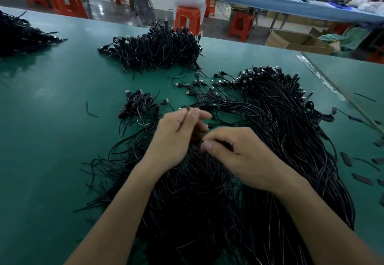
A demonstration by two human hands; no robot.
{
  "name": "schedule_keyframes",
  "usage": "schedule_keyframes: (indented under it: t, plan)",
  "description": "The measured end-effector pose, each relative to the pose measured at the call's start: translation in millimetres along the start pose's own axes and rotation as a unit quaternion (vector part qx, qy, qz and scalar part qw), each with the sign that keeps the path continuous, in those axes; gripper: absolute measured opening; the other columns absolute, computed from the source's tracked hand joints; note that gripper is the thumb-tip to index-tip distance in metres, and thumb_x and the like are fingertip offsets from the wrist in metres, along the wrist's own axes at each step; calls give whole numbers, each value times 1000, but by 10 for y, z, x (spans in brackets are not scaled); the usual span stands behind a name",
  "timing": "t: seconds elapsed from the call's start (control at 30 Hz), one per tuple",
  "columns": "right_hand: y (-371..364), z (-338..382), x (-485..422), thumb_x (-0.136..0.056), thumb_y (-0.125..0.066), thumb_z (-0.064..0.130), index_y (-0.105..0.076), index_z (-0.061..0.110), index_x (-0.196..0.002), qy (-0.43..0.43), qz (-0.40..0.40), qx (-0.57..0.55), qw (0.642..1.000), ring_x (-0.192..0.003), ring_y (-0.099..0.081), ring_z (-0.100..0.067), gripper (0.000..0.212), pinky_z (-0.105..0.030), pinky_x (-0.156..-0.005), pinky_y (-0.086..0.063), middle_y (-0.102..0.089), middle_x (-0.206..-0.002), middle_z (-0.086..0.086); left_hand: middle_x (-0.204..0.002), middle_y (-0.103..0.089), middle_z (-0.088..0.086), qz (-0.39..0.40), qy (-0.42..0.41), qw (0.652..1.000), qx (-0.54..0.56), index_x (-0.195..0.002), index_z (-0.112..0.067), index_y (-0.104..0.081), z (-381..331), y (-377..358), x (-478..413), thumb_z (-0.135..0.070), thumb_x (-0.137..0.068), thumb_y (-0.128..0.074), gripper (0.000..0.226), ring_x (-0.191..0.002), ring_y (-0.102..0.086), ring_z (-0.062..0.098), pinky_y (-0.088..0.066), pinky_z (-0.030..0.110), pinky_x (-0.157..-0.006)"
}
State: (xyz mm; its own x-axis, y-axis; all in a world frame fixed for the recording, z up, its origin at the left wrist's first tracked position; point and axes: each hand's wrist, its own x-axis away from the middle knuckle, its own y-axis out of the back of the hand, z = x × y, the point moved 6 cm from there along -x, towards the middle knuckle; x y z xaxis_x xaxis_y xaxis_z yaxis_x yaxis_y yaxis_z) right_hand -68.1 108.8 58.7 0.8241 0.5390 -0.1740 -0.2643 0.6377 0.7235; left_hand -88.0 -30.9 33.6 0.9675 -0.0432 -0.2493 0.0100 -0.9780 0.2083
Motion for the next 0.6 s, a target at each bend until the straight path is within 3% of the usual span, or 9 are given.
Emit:
schedule_keyframes:
  t: [0.07, 0.17, 0.23, 0.3, 0.37, 0.47, 0.53, 0.6]
  plan:
    - [118, 7, -21, -96, -63, 18, -73, 22, -89, 7, -49, -5, 999, -76, -63, -6, 13, -15, -66, -46, -67, -79, 12, -65, -66, 0, 80, 6, 996, -37, -82, -14, -69, -39, -103, 41, -30, -107, -41, 40, -58, -63, 15, -51, 31, -55]
    - [273, -1, -47, -90, -72, 24, -73, 25, -82, 2, -116, -40, 992, -72, -63, -6, 8, -17, -65, -49, -68, -77, 11, -48, -56, -1, 152, 73, 984, 65, -68, -16, -65, -57, -176, 110, -39, -107, -36, 54, -38, -48, 13, -39, 20, -40]
    - [346, -3, -63, -86, -72, 33, -72, 25, -80, -2, -155, -66, 986, -63, -57, -6, 10, -18, -58, -46, -67, -74, 9, -44, -40, -3, 186, 95, 971, 120, -63, -18, -64, -63, -191, 136, -46, -106, -35, 58, -35, -31, 10, -29, 16, -38]
    - [349, -15, -73, -87, -66, 42, -71, 24, -80, -14, -164, -67, 984, -57, -52, -9, 19, -20, -54, -43, -64, -68, 8, -44, -33, -6, 215, 115, 951, 192, -61, -19, -58, -81, -191, 155, -53, -102, -38, 58, -35, -25, 8, -26, 16, -37]
    - [269, -73, -74, -93, -58, 42, -72, 27, -82, -44, -133, -55, 989, -52, -44, -7, 23, -23, -50, -37, -57, -59, 9, -44, -31, -10, 235, 131, 919, 290, -59, -20, -55, -117, -181, 148, -54, -98, -40, 54, -34, -25, 5, -25, 15, -35]
    - [41, -112, -39, -100, -52, 36, -70, 36, -83, -81, -19, -48, 995, -51, -42, -18, 25, -39, -46, -36, -54, -56, 2, -43, -34, -14, 225, 128, 873, 414, -64, -19, -65, -155, -159, 100, -42, -98, -40, 48, -34, -27, 0, -25, 14, -33]
    - [-92, -55, 22, -102, -50, 33, -66, 36, -77, -74, 55, -32, 995, -50, -43, -16, 29, -40, -48, -38, -55, -58, -9, -47, -42, -11, 195, 125, 863, 449, -80, -14, -76, -151, -155, 76, -33, -97, -39, 45, -38, -33, 1, -29, 14, -35]
    - [-158, -7, 84, -103, -49, 31, -56, 26, -68, -76, 100, -25, 992, -48, -41, -11, 36, -36, -49, -39, -50, -56, -3, -62, -58, -5, 170, 112, 855, 477, -105, -6, -74, -149, -163, 57, -29, -98, -39, 42, -50, -49, 4, -43, 16, -45]
